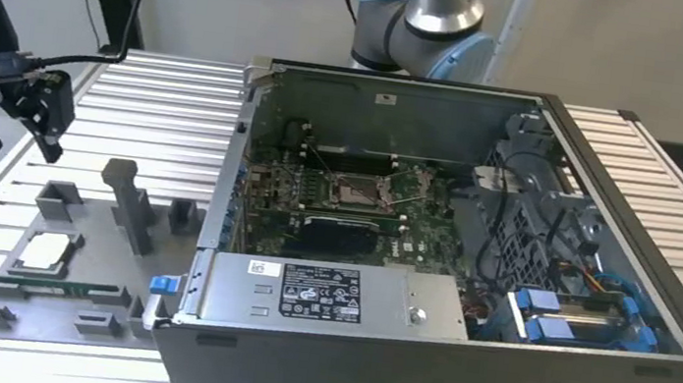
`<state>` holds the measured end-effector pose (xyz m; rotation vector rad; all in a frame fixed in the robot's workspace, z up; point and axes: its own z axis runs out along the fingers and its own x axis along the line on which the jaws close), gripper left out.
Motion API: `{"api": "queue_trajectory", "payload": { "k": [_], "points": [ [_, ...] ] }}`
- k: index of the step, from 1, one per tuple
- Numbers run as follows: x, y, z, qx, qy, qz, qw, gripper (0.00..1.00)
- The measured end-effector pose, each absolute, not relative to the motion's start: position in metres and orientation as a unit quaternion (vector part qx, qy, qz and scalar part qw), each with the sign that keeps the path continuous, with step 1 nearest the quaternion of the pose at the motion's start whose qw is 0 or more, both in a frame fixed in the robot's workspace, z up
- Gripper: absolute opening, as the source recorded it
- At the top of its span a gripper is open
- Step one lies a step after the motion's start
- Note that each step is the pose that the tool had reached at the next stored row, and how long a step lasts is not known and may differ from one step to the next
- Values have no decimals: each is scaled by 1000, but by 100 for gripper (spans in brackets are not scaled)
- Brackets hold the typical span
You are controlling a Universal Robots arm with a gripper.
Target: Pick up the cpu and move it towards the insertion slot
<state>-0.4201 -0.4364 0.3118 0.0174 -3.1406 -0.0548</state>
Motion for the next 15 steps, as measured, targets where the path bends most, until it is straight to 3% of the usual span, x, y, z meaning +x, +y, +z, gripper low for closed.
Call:
{"api": "queue_trajectory", "payload": {
  "k": [15],
  "points": [
    [-420, -436, 289, 6, -1000, -17, 0, 100]
  ]
}}
